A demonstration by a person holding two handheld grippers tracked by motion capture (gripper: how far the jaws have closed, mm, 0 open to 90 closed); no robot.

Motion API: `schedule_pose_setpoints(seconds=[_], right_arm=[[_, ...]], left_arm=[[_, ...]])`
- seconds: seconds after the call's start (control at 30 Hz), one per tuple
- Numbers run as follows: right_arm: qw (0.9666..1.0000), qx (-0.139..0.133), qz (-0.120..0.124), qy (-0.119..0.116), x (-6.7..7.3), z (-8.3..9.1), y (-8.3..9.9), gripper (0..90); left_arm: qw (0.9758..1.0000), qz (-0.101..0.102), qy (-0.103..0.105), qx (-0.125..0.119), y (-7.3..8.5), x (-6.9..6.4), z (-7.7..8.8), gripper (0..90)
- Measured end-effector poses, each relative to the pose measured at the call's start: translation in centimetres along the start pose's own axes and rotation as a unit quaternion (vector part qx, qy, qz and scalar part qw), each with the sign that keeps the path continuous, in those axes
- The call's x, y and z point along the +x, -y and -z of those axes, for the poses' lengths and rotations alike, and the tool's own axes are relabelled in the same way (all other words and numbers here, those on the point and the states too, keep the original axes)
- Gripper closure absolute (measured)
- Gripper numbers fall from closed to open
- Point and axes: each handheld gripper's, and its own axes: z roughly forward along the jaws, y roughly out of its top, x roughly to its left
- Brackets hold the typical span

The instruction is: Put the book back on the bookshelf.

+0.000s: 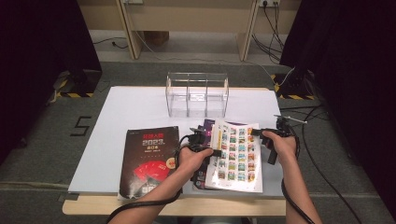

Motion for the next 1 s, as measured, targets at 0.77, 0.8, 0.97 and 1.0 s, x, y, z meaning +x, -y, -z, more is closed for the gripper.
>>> schedule_pose_setpoints(seconds=[0.77,0.8,0.97,1.0], right_arm=[[0.9980,-0.042,0.023,-0.041,1.5,1.3,0.6,73.1],[0.9977,-0.045,0.026,-0.043,1.7,1.4,0.6,73.1],[0.9960,-0.060,0.045,-0.049,2.7,2.1,0.9,73.2],[0.9956,-0.063,0.048,-0.049,3.0,2.2,0.9,73.2]], left_arm=[[0.9966,-0.058,-0.051,-0.026,-0.2,0.7,3.2,52.0],[0.9961,-0.063,-0.053,-0.032,-0.3,0.7,3.8,50.5],[0.9895,-0.106,-0.082,-0.054,-0.3,1.3,6.8,45.6],[0.9882,-0.112,-0.087,-0.058,-0.3,1.5,7.4,44.5]])
